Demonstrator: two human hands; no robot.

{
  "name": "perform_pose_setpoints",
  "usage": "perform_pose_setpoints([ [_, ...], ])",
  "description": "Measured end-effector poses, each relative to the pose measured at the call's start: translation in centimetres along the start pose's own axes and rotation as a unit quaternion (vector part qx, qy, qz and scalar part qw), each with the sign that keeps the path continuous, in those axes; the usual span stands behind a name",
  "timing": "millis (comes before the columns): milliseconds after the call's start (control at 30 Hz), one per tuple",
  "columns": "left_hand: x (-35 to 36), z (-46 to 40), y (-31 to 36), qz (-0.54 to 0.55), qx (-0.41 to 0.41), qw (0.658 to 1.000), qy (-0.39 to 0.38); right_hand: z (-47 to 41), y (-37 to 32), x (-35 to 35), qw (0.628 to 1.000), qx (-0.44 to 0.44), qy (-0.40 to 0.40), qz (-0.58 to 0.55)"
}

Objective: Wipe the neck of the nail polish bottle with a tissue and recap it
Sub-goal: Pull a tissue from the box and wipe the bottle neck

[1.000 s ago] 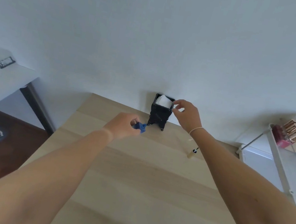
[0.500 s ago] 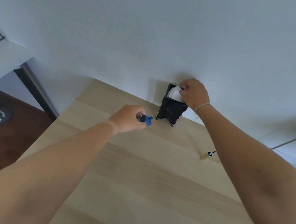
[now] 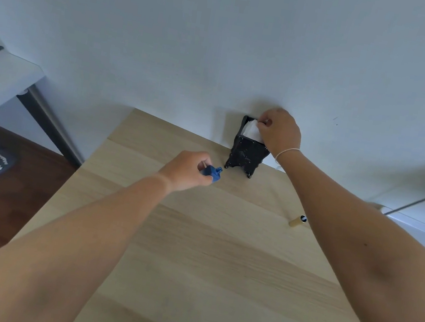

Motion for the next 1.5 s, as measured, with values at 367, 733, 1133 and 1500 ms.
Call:
perform_pose_setpoints([
  [367, -0.5, 0.6, 0.0, -0.007, -0.003, 1.000, 0.002, 0.8, 0.3, -0.7, 1.000, -0.007, 0.001, -0.015],
  [733, -0.7, 1.9, 1.3, -0.008, 0.007, 1.000, 0.011, 2.9, 0.7, -2.6, 0.997, -0.020, 0.003, -0.079],
  [1133, -0.9, 2.8, 2.3, -0.013, 0.015, 1.000, 0.013, 3.1, 0.4, -3.9, 0.990, -0.014, -0.012, -0.139],
  [1500, -0.8, 2.0, 0.3, 0.007, -0.006, 1.000, 0.012, 1.9, 0.1, -1.3, 0.989, -0.024, -0.073, -0.123],
])
Point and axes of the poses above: each hand's wrist, its own z-axis away from the middle knuckle, its own x-axis out of the palm, y = z × x, the point moved 2 cm from there along -z, towards the middle knuckle, and after that the axes turned 5 degrees about -y, right-handed, at the moved point
